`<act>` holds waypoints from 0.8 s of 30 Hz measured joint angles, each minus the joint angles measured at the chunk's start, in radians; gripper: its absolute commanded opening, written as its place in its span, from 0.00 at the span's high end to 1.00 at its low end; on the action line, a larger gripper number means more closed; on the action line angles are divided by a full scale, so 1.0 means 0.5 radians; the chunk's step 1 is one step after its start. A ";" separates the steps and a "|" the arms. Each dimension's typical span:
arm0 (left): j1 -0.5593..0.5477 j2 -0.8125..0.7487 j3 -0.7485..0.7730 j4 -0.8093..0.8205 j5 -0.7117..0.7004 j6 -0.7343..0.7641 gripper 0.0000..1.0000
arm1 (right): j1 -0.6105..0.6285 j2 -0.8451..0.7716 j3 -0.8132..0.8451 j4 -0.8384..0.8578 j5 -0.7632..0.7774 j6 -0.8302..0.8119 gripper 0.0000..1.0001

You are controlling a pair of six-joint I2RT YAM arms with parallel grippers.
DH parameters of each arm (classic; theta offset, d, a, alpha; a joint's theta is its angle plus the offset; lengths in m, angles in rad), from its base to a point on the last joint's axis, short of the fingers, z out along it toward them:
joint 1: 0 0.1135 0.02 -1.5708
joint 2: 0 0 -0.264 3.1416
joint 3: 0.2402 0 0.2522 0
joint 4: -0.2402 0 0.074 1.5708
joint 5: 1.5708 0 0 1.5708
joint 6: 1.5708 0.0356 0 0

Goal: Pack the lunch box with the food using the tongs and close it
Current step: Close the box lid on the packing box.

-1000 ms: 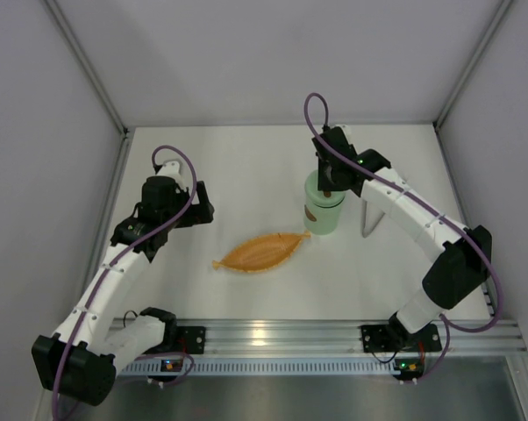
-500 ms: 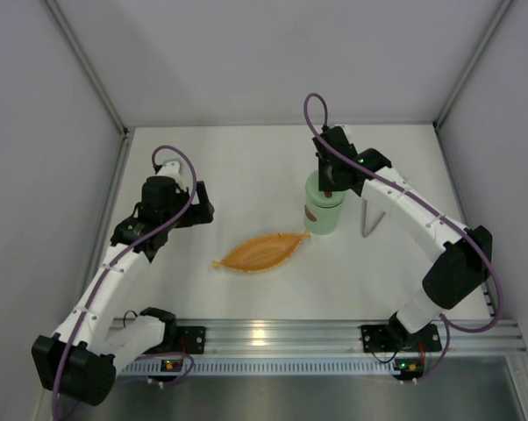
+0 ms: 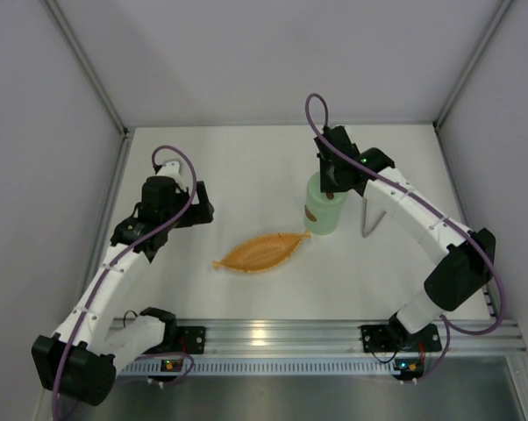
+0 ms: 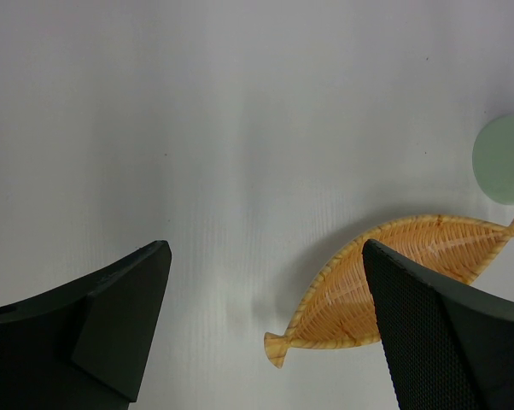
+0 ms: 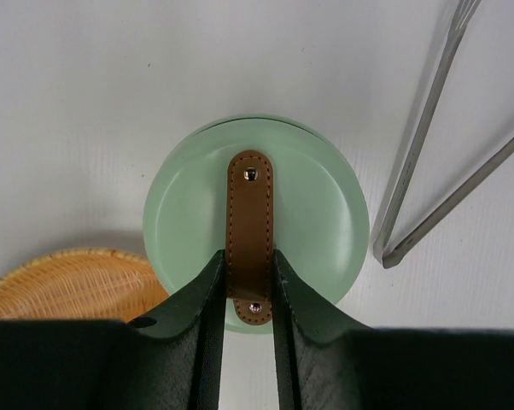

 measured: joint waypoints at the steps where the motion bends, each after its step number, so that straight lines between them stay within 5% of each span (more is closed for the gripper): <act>1: 0.000 0.000 0.000 0.000 0.000 0.000 0.01 | 0.000 -0.002 0.000 -0.001 -0.002 0.000 0.89; 24: 0.000 0.000 0.000 -0.001 -0.014 0.000 0.01 | -0.014 0.021 -0.072 0.048 -0.062 -0.015 0.88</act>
